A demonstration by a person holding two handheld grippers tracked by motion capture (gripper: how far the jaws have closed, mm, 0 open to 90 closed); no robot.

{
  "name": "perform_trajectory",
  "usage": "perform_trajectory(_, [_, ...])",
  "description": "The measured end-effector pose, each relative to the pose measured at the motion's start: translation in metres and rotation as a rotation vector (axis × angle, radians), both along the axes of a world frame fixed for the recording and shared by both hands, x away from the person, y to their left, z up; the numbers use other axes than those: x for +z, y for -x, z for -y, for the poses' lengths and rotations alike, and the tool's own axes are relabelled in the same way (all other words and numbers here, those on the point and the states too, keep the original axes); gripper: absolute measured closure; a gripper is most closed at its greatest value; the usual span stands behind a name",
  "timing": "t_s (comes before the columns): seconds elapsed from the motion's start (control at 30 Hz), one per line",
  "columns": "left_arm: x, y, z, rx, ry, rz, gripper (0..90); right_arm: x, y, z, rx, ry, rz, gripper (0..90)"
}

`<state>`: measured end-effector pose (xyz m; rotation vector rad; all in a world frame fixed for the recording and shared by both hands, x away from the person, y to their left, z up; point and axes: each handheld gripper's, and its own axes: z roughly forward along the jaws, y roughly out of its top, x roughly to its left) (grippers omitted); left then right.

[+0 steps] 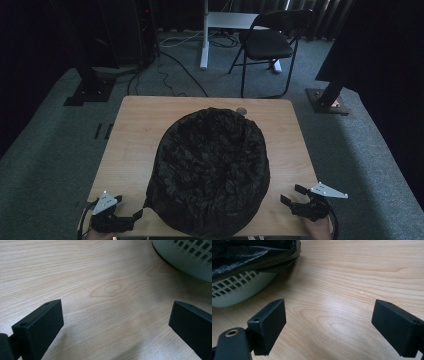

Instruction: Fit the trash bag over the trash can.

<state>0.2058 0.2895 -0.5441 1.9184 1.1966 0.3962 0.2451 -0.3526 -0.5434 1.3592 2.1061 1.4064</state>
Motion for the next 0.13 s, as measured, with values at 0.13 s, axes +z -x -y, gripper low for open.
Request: perform_trajectory(0.13, [-0.0005, 0.0005, -0.0009, 0.021, 0.000, 0.012, 0.0, -0.0003, -0.0005, -0.0003, -0.005, 0.004, -0.005, 11.6])
